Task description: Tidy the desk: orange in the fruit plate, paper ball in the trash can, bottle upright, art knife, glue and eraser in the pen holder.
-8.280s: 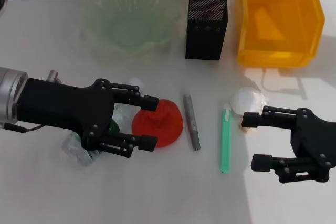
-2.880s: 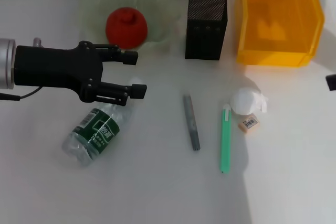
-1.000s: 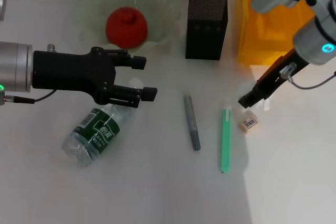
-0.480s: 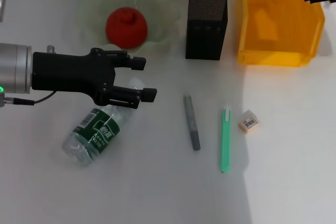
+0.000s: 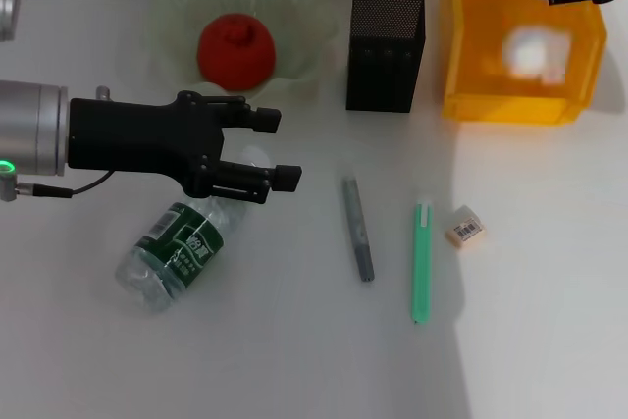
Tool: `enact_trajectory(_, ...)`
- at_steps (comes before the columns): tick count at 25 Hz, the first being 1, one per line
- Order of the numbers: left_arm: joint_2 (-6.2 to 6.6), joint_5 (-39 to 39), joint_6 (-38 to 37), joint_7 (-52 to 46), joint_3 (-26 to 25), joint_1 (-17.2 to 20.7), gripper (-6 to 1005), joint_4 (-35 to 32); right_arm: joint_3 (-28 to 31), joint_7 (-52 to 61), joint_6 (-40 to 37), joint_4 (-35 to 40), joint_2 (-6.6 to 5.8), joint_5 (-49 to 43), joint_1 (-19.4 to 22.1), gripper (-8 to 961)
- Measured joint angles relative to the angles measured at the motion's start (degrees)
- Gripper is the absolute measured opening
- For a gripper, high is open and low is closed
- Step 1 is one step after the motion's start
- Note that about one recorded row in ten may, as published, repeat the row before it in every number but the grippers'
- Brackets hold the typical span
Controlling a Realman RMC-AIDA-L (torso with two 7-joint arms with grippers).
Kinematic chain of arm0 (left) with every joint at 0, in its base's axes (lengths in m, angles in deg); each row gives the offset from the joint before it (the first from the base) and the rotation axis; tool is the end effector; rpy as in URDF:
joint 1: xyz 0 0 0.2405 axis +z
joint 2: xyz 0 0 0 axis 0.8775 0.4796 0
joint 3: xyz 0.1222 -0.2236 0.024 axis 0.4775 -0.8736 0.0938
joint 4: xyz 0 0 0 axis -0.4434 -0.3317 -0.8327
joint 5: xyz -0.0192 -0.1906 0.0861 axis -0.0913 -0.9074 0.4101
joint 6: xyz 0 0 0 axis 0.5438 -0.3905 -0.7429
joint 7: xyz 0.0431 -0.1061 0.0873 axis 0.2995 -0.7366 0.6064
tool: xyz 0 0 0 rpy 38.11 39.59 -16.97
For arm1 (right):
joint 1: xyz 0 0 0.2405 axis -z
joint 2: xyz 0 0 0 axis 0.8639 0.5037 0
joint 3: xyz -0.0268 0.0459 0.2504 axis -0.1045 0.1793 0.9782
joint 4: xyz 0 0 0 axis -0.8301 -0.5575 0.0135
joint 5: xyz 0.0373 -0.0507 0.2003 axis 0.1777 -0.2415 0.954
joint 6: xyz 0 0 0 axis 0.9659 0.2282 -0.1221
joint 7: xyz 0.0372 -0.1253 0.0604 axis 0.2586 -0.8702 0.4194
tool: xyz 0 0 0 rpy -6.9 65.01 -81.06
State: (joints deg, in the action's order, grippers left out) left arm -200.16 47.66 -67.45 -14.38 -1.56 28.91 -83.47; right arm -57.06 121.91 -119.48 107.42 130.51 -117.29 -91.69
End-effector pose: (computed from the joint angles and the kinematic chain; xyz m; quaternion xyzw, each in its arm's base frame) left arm -0.2151 0.3380 0.0130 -0.9641 -0.1561 -0.2119 0.0354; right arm 0.2056 0.4097 0.1033 -0.8804 0.2808 0.0431 0.3798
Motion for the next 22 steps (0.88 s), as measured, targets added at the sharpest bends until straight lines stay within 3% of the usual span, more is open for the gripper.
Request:
enact_trajectory(7,0.0,0.0,0.05,-2.78,-1.11,0.01,843,-1.09,0.27,-1.59,-1.84,2.83,0.41,4.84,3.37,825)
enact_trajectory(10,0.07,0.01,0.29,-6.91,-1.33,-0.02,843,-2.91,0.38,-4.28,-5.75,5.86,0.4,12.84,8.58,851)
enact_trajectory(14,-0.09,3.74,1.57,-22.06,-0.87,-0.46,843,-11.88,0.33,-14.56,-14.26,6.33,0.53,27.01,17.31,852)
enact_trajectory(17,-1.83,11.01,2.21,-33.01,-0.76,-1.88,842,-20.12,0.18,-24.38,-21.51,1.67,0.64,34.94,22.03,851)
enact_trajectory(19,-2.77,17.24,2.61,-39.79,0.76,-3.85,842,-24.69,1.13,-33.41,-27.69,-7.8,0.68,40.32,24.4,851)
enact_trajectory(20,-2.94,19.35,2.96,-42.3,2.22,-4.73,842,-25.76,1.13,-33.41,-27.69,-7.8,0.68,40.32,24.4,851)
enact_trajectory(22,-2.91,21.79,3.63,-45.45,5.2,-5.93,842,-26.23,2.81,-39.53,-30.92,-15.73,0.57,42.24,24.61,851)
